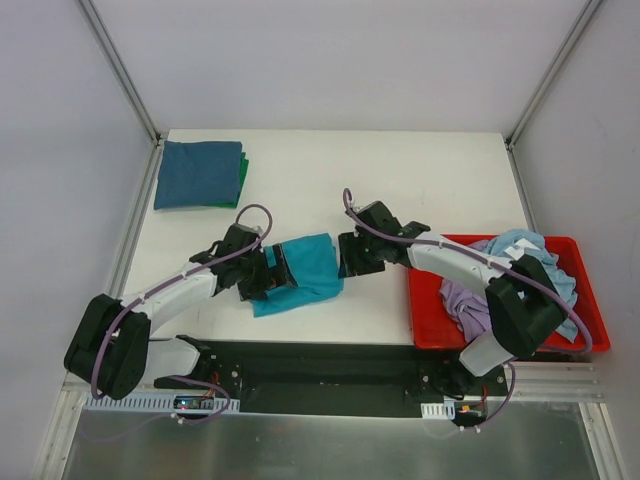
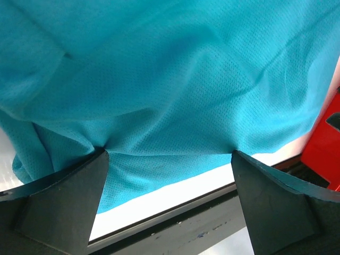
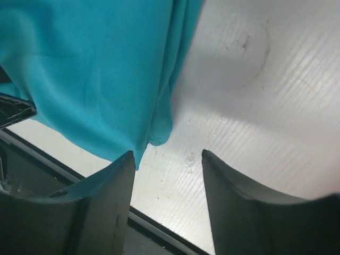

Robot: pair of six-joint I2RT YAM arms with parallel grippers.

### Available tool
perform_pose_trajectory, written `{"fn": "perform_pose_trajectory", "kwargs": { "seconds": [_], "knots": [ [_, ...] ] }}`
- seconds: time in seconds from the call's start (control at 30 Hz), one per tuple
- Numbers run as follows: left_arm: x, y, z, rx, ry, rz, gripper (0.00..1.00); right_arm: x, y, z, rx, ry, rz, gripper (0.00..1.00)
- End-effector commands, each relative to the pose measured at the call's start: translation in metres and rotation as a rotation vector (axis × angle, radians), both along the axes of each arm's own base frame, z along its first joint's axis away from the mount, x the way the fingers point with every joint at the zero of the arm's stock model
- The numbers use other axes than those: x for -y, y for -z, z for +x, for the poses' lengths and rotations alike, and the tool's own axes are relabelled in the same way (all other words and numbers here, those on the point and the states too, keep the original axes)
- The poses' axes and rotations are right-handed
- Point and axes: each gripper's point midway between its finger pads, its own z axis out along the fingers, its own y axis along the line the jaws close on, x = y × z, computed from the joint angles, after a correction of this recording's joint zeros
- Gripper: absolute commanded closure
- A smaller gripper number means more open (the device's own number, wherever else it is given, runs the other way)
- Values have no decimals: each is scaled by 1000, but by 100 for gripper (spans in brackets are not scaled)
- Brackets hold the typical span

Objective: Fold and stack the t-shirts
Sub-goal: Smooth out wrinkles on the folded tshirt

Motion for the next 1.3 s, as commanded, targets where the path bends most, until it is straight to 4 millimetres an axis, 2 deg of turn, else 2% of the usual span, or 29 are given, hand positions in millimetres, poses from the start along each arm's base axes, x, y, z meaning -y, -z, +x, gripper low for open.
{"fn": "perform_pose_trajectory", "kwargs": {
  "seconds": [0.0, 0.17, 0.27, 0.43, 0.5, 0.7, 0.8, 0.93, 1.07, 1.17, 1.27],
  "knots": [
    [9, -16, -17, -12, 111, -57, 1, -18, -48, 2, 120, -74, 163, 34],
    [18, -67, 1, 146, 121, -125, 1, -30, -85, -5, 184, -119, 304, 4],
    [10, -85, 16, 217, 69, -82, 1, -41, -103, -16, 194, -181, 405, 4],
    [-13, -82, 51, 195, -67, 22, 1, -64, -106, -32, 142, -277, 506, 4],
    [-17, -75, 63, 168, -79, 39, 1, -71, -102, -30, 133, -293, 510, 4],
    [-18, -48, 84, 75, -83, 55, 1, -84, -61, -26, 19, -292, 473, 4],
    [-36, -29, 96, 49, -142, 131, 1, -85, -36, -28, -54, -285, 439, 4],
    [-68, 0, 119, 15, -230, 215, 1, -73, -1, -34, -131, -285, 336, 4],
    [-64, 16, 129, -36, -211, 184, 1, -61, 26, -38, -166, -259, 262, 4],
    [-62, 23, 131, -55, -198, 182, 1, -55, 34, -34, -156, -240, 218, 4],
    [-57, 13, 136, -34, -179, 146, 1, -56, 22, -25, -104, -234, 220, 4]
  ]
}}
